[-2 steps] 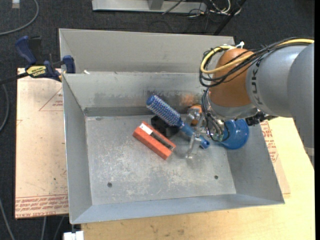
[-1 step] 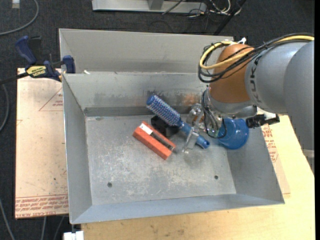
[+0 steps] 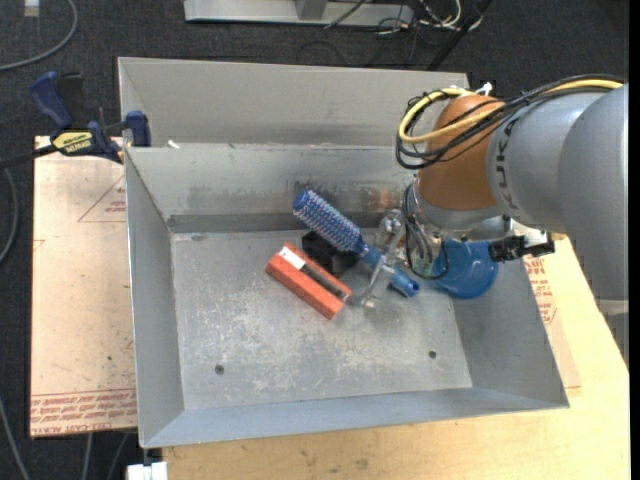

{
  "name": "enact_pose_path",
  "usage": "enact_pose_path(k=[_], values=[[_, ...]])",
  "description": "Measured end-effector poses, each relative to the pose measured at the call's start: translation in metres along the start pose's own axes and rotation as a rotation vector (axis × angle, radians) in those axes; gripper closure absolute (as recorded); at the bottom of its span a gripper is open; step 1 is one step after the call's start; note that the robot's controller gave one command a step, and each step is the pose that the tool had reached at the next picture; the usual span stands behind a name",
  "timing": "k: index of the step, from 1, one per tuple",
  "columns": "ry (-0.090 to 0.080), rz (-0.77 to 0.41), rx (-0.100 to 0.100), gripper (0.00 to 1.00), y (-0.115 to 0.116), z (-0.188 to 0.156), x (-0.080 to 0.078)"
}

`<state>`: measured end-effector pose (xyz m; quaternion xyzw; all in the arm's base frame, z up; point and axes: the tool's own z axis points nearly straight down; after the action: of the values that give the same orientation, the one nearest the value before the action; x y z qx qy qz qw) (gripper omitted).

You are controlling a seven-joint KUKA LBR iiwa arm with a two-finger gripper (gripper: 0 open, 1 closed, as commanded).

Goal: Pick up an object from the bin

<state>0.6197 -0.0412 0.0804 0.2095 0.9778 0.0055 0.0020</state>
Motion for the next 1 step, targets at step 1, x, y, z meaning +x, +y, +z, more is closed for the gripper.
enact_pose_path(k=[1], values=[[-0.006,0.328,0.003,1.00,0.0167,0.0093,-0.0040]])
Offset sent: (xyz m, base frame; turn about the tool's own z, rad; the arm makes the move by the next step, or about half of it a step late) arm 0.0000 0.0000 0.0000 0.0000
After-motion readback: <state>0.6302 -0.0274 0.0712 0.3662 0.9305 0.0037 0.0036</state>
